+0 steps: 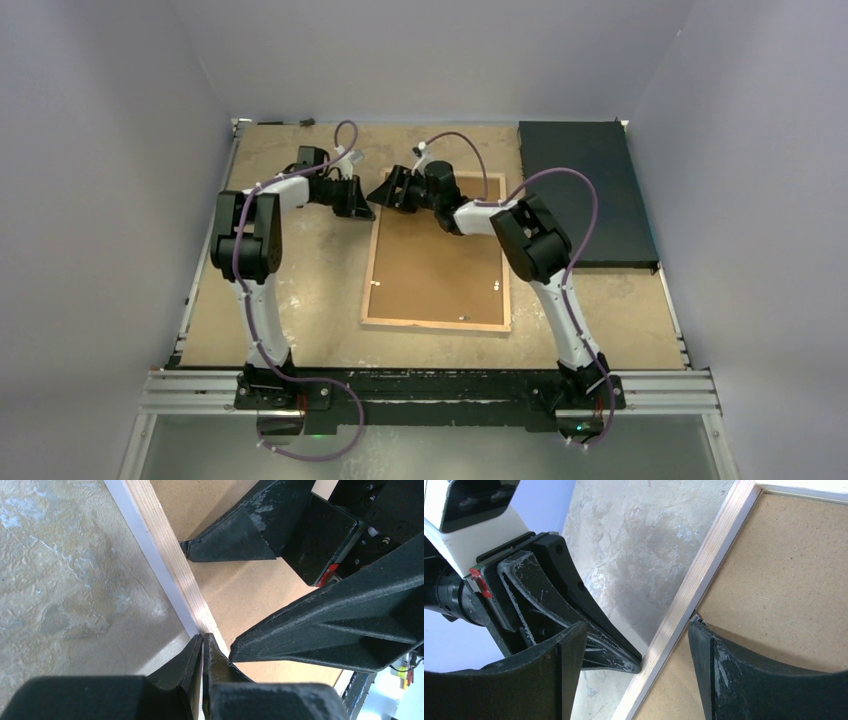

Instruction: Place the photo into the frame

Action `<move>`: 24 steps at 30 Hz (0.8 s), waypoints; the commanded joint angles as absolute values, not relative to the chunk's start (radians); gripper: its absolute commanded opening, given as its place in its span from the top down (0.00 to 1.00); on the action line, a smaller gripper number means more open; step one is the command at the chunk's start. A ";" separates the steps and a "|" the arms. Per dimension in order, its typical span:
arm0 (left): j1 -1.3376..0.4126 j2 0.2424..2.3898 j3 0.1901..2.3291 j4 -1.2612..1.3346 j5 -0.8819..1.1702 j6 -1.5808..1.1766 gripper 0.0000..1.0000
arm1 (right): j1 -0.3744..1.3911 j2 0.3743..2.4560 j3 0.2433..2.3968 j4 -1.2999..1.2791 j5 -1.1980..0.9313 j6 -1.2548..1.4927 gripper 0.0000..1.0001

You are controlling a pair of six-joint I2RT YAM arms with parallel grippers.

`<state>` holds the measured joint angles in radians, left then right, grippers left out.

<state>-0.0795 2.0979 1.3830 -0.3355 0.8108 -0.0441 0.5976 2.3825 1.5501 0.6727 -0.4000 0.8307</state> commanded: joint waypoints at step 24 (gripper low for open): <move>0.431 1.918 1.480 -0.950 0.947 0.380 1.00 | 0.816 2.370 1.723 0.402 -0.338 0.703 0.20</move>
<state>0.3279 1.9774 1.3815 -0.7425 0.9043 0.1993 0.7616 2.4313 1.7164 0.4984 -0.3332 0.7738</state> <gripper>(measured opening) 0.003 0.795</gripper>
